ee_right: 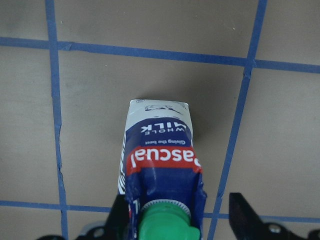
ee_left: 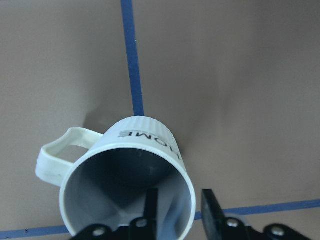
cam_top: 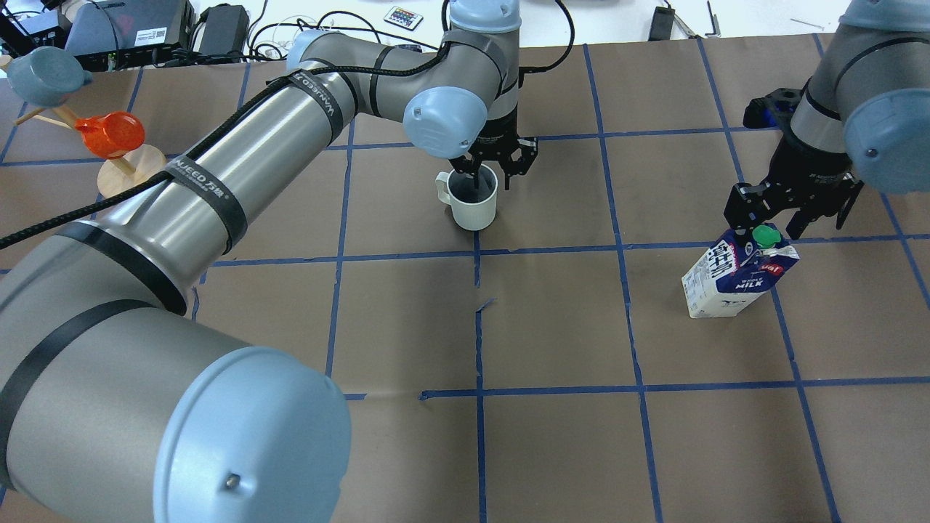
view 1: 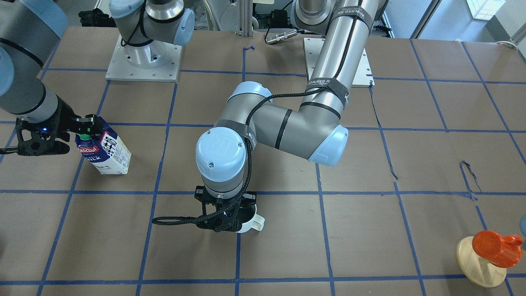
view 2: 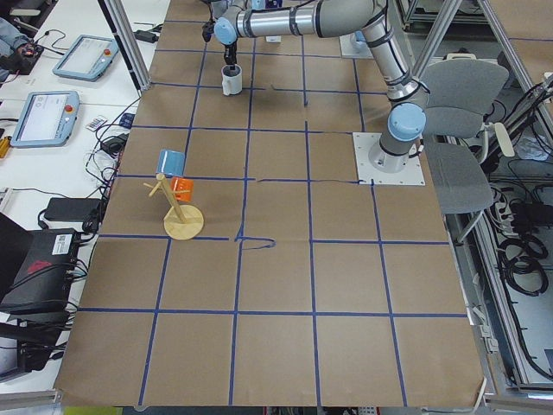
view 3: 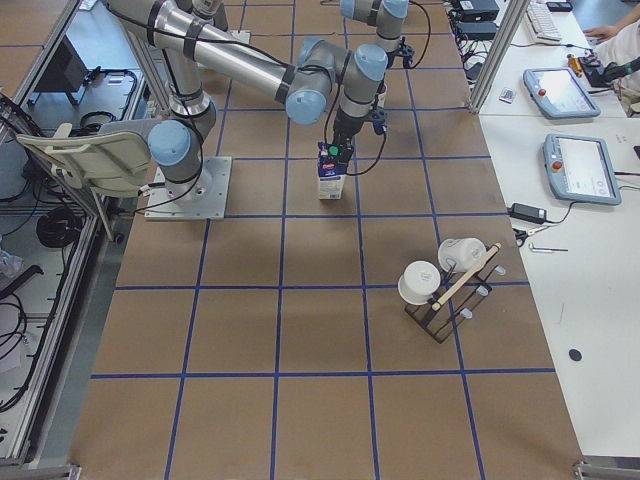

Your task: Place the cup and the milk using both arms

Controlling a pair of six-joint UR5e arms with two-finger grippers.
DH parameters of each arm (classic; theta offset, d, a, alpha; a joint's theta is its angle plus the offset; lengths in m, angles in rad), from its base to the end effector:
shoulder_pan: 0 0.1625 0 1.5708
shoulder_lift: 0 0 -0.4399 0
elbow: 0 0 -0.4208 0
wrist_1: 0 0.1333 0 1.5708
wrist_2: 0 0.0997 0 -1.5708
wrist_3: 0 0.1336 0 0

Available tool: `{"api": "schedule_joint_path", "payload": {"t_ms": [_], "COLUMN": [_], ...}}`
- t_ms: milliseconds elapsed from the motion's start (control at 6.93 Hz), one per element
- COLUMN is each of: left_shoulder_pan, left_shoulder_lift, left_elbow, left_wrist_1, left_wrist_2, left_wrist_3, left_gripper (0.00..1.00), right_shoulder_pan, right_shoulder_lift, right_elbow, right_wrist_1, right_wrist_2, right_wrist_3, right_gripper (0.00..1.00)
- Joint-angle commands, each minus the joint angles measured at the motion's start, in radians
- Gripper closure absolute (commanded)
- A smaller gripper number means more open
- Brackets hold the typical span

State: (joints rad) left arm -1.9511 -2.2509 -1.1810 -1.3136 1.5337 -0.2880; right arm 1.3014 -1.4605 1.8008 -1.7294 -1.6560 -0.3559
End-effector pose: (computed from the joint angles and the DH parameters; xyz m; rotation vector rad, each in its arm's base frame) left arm -0.4161 -0.6684 0.2473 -0.1428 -3.1134 -0.0677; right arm -0.0206 -0.5328 0.3103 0.1461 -3.0978 -0.3095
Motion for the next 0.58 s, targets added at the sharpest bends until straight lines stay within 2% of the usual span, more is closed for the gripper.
{"api": "schedule_joint_path", "payload": {"t_ms": [0, 144, 433], "left_shoulder_pan": [0.052, 0.102, 0.180], "left_shoulder_lift": [0.100, 0.182, 0.365], "left_elbow": [-0.011, -0.017, -0.064], "left_wrist_1": [-0.065, -0.119, -0.248], "left_wrist_2": [-0.039, -0.093, -0.081], "left_wrist_3": [0.042, 0.153, 0.204], "left_gripper": [0.00, 0.00, 0.00], "right_shoulder_pan": [0.003, 0.003, 0.010], "right_shoulder_lift": [0.000, 0.000, -0.009], "right_elbow": [-0.004, -0.003, -0.021], "right_wrist_1": [0.001, 0.004, 0.005], "right_wrist_2": [0.025, 0.025, 0.025], "right_wrist_3": [0.000, 0.000, 0.005], "right_gripper": [0.71, 0.83, 0.86]}}
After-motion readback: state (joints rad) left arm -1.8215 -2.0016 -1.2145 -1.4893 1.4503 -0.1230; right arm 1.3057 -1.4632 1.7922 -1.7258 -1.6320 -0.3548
